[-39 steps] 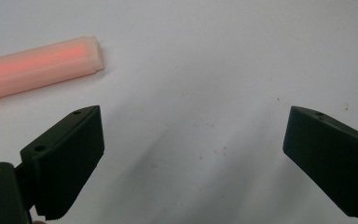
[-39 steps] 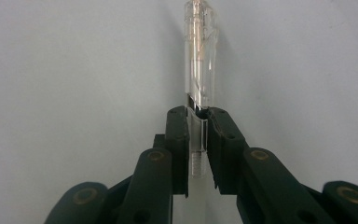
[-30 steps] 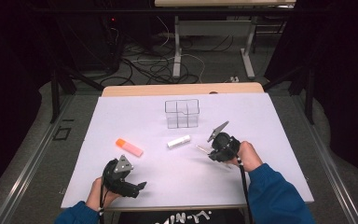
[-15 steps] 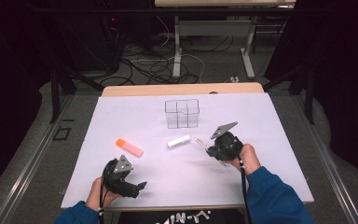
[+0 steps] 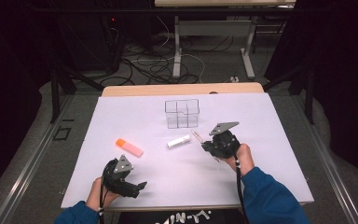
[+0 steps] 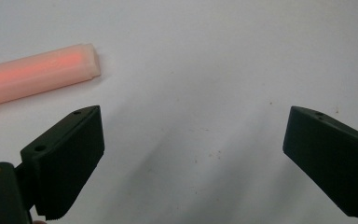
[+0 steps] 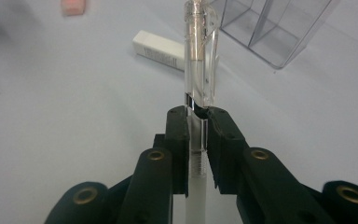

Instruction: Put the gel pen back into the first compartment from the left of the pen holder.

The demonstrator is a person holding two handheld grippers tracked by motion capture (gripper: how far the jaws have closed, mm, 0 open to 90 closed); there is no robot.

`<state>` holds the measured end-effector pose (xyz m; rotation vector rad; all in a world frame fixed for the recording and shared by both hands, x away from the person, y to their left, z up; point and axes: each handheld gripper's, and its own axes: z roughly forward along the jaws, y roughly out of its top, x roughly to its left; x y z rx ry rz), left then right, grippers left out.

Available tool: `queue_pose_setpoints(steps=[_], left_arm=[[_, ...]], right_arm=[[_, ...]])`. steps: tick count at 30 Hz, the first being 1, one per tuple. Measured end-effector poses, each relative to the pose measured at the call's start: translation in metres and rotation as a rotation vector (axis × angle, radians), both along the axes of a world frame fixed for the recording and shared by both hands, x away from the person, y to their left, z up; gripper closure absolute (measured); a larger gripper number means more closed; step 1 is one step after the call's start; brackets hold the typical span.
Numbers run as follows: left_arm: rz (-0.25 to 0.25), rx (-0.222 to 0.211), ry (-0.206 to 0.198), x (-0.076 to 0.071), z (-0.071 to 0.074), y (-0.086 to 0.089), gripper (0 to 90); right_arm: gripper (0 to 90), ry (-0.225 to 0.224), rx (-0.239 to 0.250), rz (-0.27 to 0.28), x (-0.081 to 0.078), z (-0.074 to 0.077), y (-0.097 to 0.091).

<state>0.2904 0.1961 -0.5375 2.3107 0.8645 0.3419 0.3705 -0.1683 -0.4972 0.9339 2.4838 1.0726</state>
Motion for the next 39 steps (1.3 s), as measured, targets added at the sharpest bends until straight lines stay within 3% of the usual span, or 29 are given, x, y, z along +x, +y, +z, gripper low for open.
queue_pose_setpoints(steps=[6, 7, 8, 12, 16, 24, 32, 33, 38, 39], left_arm=[[0.01, -0.005, -0.014, 0.0, -0.001, -0.001, 5.4], [0.01, -0.005, -0.014, 0.0, -0.001, -0.001, 5.4], [0.01, -0.004, -0.014, 0.0, -0.001, -0.001, 5.4], [-0.001, 0.005, -0.001, 0.0, 0.001, 0.0, 5.4], [0.005, 0.0, -0.021, 0.0, -0.001, -0.001, 5.4], [-0.005, 0.003, -0.008, 0.0, 0.001, 0.0, 5.4], [-0.005, 0.002, -0.009, 0.0, 0.0, 0.0, 5.4], [-0.006, 0.0, -0.009, 0.0, 0.0, 0.0, 5.4], [-0.003, -0.001, -0.01, 0.0, 0.0, 0.0, 5.3], [0.007, -0.008, -0.026, 0.0, -0.001, -0.001, 5.4]], right_arm=[[79.4, -0.023, 0.025, -0.021, 0.003, 0.001, 0.003], [79.4, -0.052, 0.063, -0.027, 0.004, -0.001, 0.004], [79.4, -0.043, 0.041, -0.034, 0.004, 0.001, 0.004], [79.4, -0.046, 0.066, -0.048, 0.008, 0.001, 0.008], [79.4, -0.044, 0.053, -0.04, 0.011, 0.001, 0.013], [79.4, -0.05, 0.047, -0.033, 0.018, 0.002, 0.023], [79.4, -0.093, 0.077, -0.038, 0.027, 0.007, 0.033], [79.4, -0.074, 0.066, -0.036, 0.029, 0.01, 0.034], [79.4, -0.083, 0.076, -0.04, 0.033, 0.012, 0.038], [79.4, -0.086, 0.086, -0.045, 0.035, 0.013, 0.04]])
